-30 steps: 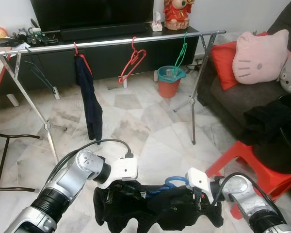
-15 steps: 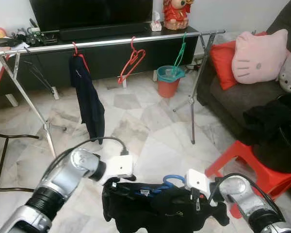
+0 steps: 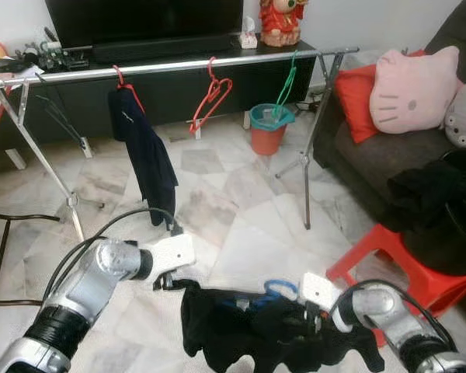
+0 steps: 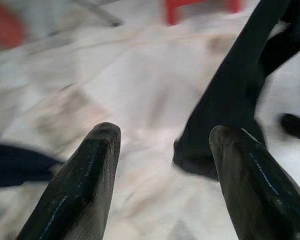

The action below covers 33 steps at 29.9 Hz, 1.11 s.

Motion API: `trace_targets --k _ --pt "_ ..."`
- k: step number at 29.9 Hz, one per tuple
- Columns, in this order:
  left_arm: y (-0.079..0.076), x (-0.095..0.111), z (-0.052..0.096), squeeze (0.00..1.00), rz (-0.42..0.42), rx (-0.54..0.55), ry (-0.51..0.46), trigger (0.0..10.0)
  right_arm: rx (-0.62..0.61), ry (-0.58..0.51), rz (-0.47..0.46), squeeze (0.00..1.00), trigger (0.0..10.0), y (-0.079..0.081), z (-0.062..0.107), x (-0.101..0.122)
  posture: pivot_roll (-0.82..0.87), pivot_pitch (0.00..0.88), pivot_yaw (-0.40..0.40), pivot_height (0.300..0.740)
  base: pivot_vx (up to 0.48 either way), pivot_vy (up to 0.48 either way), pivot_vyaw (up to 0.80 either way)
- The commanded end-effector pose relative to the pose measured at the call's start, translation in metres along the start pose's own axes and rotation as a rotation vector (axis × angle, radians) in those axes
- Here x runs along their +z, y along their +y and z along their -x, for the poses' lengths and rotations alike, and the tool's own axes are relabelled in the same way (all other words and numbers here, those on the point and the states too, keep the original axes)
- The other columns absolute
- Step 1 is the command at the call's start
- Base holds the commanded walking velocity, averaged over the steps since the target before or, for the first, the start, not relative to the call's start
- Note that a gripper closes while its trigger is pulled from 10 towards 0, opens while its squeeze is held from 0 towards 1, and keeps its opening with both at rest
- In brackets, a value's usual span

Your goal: Hang hanger

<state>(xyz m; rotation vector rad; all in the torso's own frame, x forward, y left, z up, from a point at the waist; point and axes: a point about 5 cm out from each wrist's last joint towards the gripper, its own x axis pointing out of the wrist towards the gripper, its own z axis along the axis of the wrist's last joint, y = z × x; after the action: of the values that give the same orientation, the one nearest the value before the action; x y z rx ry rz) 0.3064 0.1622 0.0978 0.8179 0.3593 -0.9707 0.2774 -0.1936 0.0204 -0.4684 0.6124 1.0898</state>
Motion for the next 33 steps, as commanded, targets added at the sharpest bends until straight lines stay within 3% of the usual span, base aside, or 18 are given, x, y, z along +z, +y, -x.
trace_targets --k 1,8,16,19,20,21,22,23,25,31,33 --pt "0.005 -0.008 0.0 0.0 0.055 0.142 0.021 10.0 -0.114 -0.06 -0.03 0.0 0.0 -0.019 0.006 0.014 0.04 0.0 -0.076 0.74 0.0 0.0 0.0" --pt "0.009 -0.006 -0.011 0.0 0.168 0.435 0.002 10.0 -0.134 -0.101 -0.022 0.0 0.0 -0.025 0.003 0.029 0.04 0.0 -0.088 0.74 0.0 0.0 0.0" --pt "0.01 -0.008 -0.019 0.0 0.166 0.598 0.039 10.0 -0.105 -0.099 0.01 0.0 0.0 -0.028 0.001 0.038 0.04 0.0 -0.092 0.74 0.0 0.0 0.0" --pt "0.003 -0.012 -0.019 0.0 0.145 0.578 0.053 10.0 -0.119 -0.088 0.017 0.0 0.0 -0.03 0.0 0.039 0.03 0.0 -0.083 0.74 0.0 0.0 0.0" --pt "-0.011 -0.007 -0.019 0.0 0.15 0.522 -0.026 10.0 -0.143 -0.082 0.016 0.0 0.0 -0.031 -0.002 0.042 0.04 0.0 -0.086 0.74 0.0 0.0 0.0" --pt "-0.011 -0.007 -0.019 0.0 0.15 0.522 -0.026 10.0 -0.143 -0.082 0.016 0.0 0.0 -0.031 -0.002 0.042 0.04 0.0 -0.086 0.74 0.0 0.0 0.0" --pt "-0.021 -0.001 -0.02 0.0 0.143 0.463 -0.082 10.0 -0.16 -0.081 0.007 0.0 0.0 -0.032 -0.005 0.045 0.04 0.0 -0.086 0.74 0.0 0.0 0.0" --pt "-0.032 0.005 -0.021 0.0 0.095 0.396 -0.118 10.0 -0.144 -0.085 0.014 0.0 0.0 -0.03 -0.009 0.047 0.05 0.0 -0.092 0.74 0.0 0.0 0.0" --pt "-0.037 0.008 -0.022 0.0 0.063 0.369 -0.13 10.0 -0.13 -0.09 0.024 0.0 0.0 -0.028 -0.012 0.05 0.05 0.0 -0.092 0.74 0.0 0.0 0.0" --pt "-0.038 0.012 -0.025 0.0 0.077 0.383 -0.125 10.0 -0.121 -0.129 0.037 0.0 0.0 -0.026 -0.018 0.061 0.06 0.0 -0.089 0.74 0.0 0.0 0.0" --pt "-0.037 0.009 -0.029 0.0 0.075 0.426 -0.081 10.0 -0.116 -0.145 0.054 0.0 0.0 -0.027 -0.018 0.066 0.05 0.0 -0.087 0.74 0.0 0.0 0.0"
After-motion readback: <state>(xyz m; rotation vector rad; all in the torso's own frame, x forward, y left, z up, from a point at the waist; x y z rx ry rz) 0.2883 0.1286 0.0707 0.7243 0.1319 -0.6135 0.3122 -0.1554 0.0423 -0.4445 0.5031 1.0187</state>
